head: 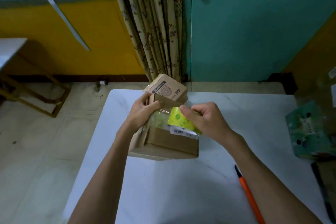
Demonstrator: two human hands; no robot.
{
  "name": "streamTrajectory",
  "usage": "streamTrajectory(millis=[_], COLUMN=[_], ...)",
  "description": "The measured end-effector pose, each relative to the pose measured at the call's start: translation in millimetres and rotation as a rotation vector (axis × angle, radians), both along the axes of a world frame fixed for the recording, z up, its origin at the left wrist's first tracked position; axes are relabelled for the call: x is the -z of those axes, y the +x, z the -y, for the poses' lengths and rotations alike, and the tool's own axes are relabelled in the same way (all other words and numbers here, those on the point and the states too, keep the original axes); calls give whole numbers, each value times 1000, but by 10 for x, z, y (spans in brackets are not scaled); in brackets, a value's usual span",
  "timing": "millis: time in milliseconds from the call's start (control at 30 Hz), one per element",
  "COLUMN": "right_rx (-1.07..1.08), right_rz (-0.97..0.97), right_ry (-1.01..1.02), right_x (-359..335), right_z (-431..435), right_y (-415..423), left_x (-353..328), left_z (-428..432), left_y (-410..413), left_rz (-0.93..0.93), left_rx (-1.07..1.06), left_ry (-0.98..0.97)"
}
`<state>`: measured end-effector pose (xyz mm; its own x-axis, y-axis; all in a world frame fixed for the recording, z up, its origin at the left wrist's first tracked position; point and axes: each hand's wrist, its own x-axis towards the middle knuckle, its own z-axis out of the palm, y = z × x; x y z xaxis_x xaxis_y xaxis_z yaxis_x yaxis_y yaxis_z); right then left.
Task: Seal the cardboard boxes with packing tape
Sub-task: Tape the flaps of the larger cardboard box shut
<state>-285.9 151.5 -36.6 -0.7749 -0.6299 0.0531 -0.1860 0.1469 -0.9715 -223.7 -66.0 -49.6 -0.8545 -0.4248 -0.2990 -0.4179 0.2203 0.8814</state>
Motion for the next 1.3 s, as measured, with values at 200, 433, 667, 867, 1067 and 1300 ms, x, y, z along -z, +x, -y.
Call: streamTrajectory(millis=[200,433,667,867,1067,1300], right_rx=[102,184,227,206,275,240], right_rz=[-317,-220,-109,-240,-284,-311], right_ry=[472,612,501,582,594,590], right_x=[-99,561,766,538,511,509], right_z=[-29,-125,376,237,141,187], right_y=[-246,-205,-33,-51,-39,-30], left_x=[13,70,201,245,352,119], left_z=[291,547,846,592,570,310], left_y=[107,146,269,397,494,205], left_rz=[-50,-54,-52,7,35,245], left_rx=[-36,-60,-183,-212,-183,-135], left_ry=[97,168,275,460,534,-321])
